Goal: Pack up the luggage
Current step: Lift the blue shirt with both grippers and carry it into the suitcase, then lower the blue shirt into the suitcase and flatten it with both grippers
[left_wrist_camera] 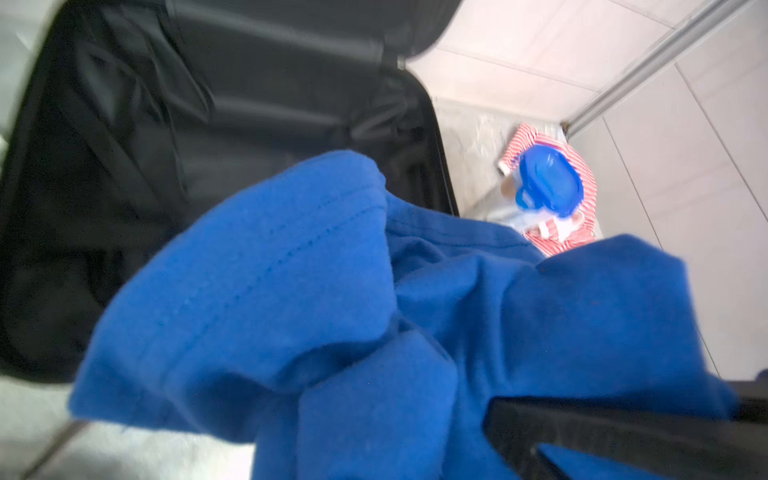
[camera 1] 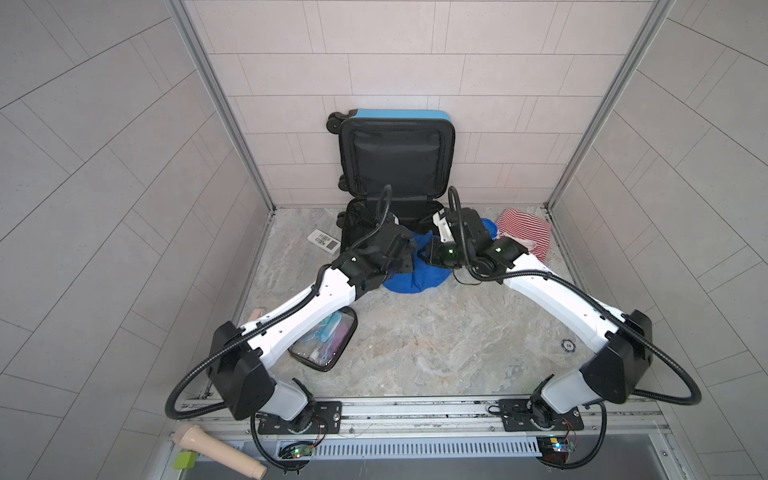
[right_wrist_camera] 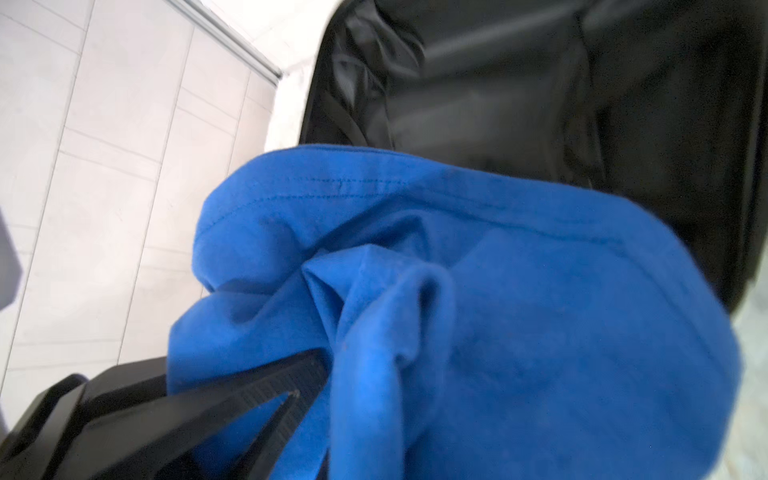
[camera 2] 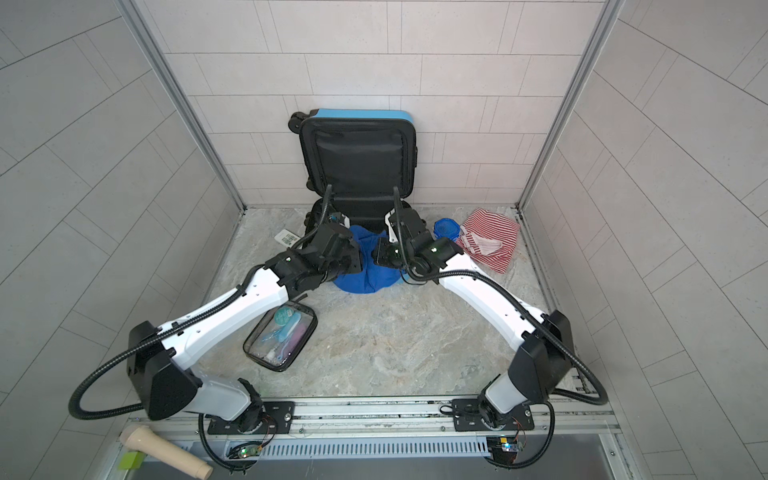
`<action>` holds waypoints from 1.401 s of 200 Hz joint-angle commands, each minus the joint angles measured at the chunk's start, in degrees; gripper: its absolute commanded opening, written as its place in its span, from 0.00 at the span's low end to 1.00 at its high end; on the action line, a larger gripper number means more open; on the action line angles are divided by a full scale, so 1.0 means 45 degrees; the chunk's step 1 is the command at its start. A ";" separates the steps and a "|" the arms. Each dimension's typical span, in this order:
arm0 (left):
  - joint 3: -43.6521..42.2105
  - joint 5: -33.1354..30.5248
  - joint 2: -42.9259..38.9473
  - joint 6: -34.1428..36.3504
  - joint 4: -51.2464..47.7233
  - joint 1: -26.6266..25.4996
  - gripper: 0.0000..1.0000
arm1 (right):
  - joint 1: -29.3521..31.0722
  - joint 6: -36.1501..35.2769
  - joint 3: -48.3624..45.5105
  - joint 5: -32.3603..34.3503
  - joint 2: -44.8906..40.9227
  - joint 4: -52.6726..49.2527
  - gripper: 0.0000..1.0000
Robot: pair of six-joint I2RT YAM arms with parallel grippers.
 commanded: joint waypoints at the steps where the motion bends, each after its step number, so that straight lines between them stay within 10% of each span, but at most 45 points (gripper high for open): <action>1: 0.1558 0.0677 0.0834 0.1385 -0.0110 0.0847 0.00 | -0.0257 -0.0659 0.1794 -0.0275 0.1208 -0.0506 0.00; 72: 0.4069 0.2481 0.3663 0.2892 -0.0485 0.3375 0.00 | -0.1346 -0.1837 0.7096 -0.1444 0.6172 -0.2032 0.00; 188: 0.4881 0.3848 0.7544 0.2758 -0.1144 0.5107 0.00 | -0.1760 -0.1420 0.9953 -0.1959 1.0592 -0.2795 0.00; 232: 0.5354 0.3999 0.8232 0.3008 -0.1865 0.5370 0.07 | -0.1818 -0.1496 0.9911 -0.1802 1.0579 -0.2901 0.47; 280: 0.6140 0.3826 0.8676 0.3130 -0.2698 0.5460 0.07 | -0.1838 -0.1693 0.9931 -0.1216 0.9929 -0.3171 0.62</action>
